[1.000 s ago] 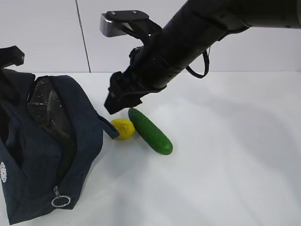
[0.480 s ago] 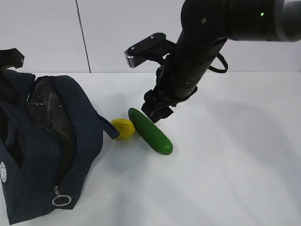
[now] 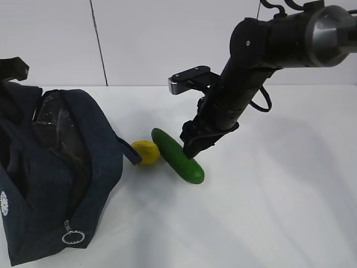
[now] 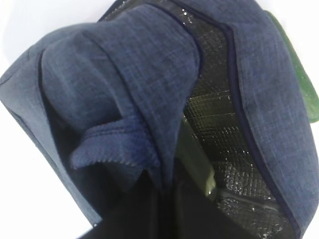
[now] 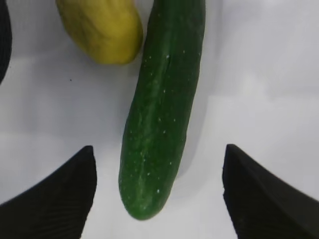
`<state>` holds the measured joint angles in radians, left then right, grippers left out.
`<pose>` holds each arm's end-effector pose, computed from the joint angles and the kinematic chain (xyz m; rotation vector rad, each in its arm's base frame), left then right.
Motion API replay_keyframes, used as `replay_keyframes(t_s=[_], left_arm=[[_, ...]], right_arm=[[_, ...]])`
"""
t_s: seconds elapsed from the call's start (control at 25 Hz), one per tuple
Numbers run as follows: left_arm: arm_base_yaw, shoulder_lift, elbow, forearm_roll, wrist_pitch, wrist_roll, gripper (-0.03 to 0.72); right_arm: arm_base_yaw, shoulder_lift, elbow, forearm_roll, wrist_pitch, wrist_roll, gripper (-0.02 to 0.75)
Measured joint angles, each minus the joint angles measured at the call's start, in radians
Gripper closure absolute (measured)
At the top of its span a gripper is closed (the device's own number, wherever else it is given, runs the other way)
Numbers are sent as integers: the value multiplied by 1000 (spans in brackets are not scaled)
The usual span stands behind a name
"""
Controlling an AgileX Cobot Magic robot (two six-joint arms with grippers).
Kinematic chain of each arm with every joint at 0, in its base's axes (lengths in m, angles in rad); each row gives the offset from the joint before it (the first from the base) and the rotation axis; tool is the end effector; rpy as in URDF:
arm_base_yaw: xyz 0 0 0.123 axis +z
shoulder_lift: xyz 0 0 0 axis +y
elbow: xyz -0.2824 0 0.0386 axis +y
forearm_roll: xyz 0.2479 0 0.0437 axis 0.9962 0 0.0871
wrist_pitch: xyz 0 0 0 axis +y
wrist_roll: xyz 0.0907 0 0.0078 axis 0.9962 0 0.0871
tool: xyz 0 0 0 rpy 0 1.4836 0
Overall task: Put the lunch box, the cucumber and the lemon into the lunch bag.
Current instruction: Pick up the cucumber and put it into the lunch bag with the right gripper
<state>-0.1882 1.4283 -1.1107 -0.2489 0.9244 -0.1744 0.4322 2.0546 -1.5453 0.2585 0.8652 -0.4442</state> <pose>0.2761 -0.0708 0.2910 -0.1299 2.7425 -0.4165 0.3826 0.1960 0.1870 -1.0228 2.6516 0.3122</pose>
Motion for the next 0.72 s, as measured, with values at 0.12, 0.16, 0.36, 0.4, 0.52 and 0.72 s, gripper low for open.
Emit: replay_keyframes(t_s=[0.12,0.16,0.36,0.4,0.52,0.72], left_arm=[[0,0,0,-2,-1,0,693],[0,0,0,-2,-1,0,693],[0,0,0,-3,-1,2,693],[0,0,0,-3,-1,2,693],[0,0,0,-3,-1,2,693],[0,0,0,-3,-1,4,693]], right_arm=[[0,40,-59,6,13,-11,153],[0,56,-82,8,18,-11,139],[0,122,-162,25,28,-15,128],[0,133,-174,27,35,-17,128],[0,163,-185,48,45,-28,130],[0,187,-187,61,52,-41,138]])
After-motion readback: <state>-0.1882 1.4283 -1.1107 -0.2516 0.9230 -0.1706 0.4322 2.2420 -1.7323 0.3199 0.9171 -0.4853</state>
